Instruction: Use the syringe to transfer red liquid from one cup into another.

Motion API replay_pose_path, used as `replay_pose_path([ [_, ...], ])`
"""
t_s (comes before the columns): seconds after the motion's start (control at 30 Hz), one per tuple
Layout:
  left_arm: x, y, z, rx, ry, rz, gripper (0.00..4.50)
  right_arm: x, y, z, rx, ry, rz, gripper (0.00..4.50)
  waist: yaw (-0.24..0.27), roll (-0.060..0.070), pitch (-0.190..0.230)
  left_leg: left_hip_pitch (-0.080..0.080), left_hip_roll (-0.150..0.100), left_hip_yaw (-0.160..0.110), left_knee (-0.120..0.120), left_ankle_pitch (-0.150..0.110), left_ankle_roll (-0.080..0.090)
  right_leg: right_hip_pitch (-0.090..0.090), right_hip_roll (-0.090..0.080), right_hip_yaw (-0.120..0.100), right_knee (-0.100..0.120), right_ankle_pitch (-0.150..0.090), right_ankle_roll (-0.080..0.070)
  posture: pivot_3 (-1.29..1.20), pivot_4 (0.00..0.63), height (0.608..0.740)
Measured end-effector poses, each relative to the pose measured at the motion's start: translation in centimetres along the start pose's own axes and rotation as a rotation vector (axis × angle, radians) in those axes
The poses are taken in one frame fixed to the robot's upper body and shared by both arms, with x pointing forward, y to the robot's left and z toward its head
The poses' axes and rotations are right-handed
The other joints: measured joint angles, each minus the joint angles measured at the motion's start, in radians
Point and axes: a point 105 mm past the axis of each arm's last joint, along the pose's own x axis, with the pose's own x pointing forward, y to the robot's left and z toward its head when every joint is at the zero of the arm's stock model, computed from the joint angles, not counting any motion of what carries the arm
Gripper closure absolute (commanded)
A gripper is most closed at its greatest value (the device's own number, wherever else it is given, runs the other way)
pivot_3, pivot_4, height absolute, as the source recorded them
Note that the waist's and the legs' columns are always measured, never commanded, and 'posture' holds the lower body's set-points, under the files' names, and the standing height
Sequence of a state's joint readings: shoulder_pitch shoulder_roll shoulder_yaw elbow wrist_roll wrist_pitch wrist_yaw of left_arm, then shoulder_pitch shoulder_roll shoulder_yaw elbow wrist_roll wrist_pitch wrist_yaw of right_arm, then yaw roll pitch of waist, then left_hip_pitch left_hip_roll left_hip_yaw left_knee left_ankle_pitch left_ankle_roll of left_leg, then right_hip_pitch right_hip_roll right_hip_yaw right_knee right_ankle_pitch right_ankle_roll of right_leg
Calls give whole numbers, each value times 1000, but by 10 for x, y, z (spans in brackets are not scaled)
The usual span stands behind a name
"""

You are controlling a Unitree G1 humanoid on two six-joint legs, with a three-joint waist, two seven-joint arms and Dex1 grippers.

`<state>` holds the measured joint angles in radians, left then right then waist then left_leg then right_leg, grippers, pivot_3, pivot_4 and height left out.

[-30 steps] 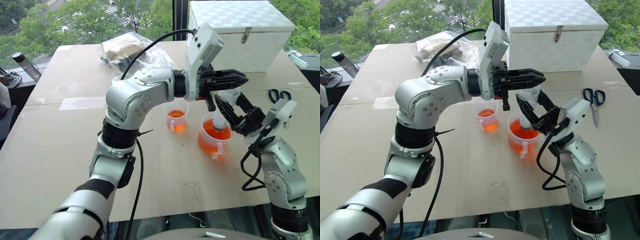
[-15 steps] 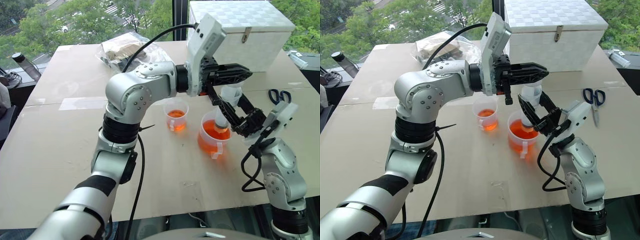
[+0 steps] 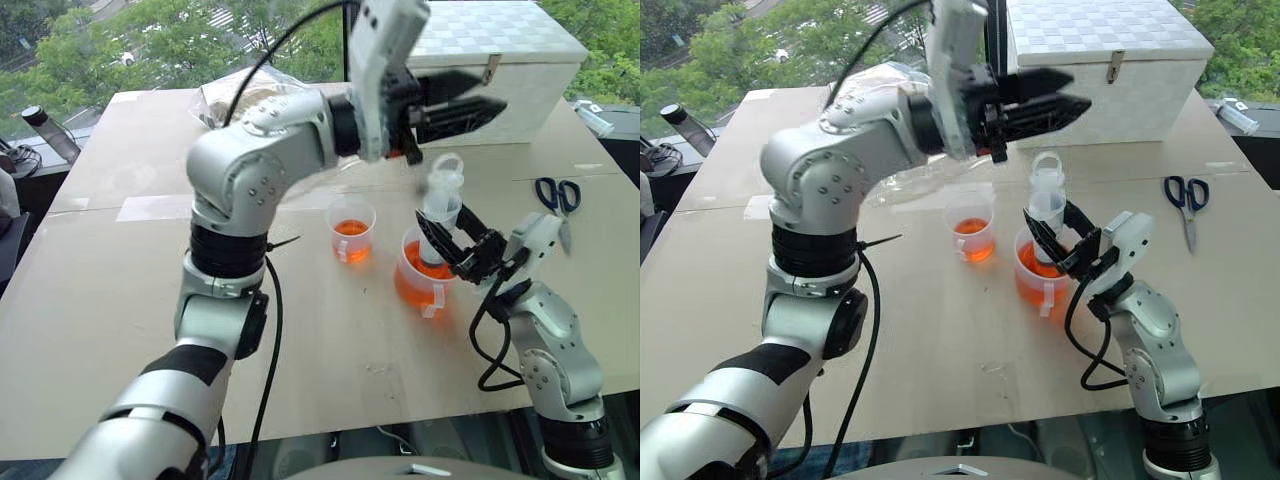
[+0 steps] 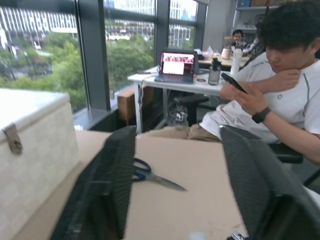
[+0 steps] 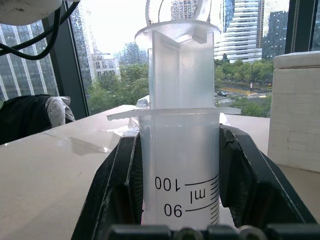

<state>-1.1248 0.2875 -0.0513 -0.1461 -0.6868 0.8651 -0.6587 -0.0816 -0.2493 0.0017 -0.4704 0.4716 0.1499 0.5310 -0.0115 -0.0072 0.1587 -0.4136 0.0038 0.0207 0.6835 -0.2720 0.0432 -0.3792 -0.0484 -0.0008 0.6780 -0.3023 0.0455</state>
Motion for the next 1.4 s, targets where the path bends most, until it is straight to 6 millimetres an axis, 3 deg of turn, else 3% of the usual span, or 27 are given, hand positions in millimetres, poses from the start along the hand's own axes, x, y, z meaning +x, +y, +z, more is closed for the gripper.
replay_pose_path([
  [0.17, -11, 14, 6, 39, -1, 49, 1825, 0, -3, 2, -6, -7, -12, 2990, 0, 0, 0, 0, 0, 0, 0, 0, 0, 0, 0, 0, 0, 0, 0, 0, 150, 740],
  [0.4, -35, 34, 33, 113, -53, 126, 1825, 8, -7, 24, 3, -68, -10, 2990, -1, 0, 0, 0, 0, 0, 0, 0, 0, 0, 0, -1, 0, 0, 0, 0, 150, 740],
  [0.57, -53, 47, 29, 144, -1, 188, 1825, 14, -9, 39, 56, -90, 11, 2990, -1, 0, 0, 0, 0, 0, 0, 0, 0, 0, 0, -1, 0, 0, 0, 0, 150, 740],
  [0.83, -94, 72, -2, 160, 140, 340, 1825, 22, -14, 63, 61, -68, 63, 2990, -1, 0, 0, -1, 0, 0, 0, 0, 0, 0, -1, -1, 0, 0, 0, 0, 150, 740],
  [1.0, -108, 78, -5, 163, 159, 388, 1825, 30, -12, 74, 75, -53, 118, 2990, 0, 0, 0, -1, 0, -1, 0, 0, 0, 0, -3, -2, 0, 0, 0, 0, 150, 740],
  [1.17, -112, 80, 1, 192, 152, 406, 1825, 66, -7, 106, 42, -114, 204, 2990, -4, 0, 0, 0, 0, -1, 0, 0, 0, -1, -2, -2, 0, 0, 0, 0, 150, 740],
  [1.4, -119, 76, 24, 235, 99, 387, 1825, 118, 11, 95, 108, -76, 249, 2990, -6, -1, 0, -2, 0, 0, 0, 0, 0, -1, -1, -3, 1, 0, 0, 0, 150, 740],
])
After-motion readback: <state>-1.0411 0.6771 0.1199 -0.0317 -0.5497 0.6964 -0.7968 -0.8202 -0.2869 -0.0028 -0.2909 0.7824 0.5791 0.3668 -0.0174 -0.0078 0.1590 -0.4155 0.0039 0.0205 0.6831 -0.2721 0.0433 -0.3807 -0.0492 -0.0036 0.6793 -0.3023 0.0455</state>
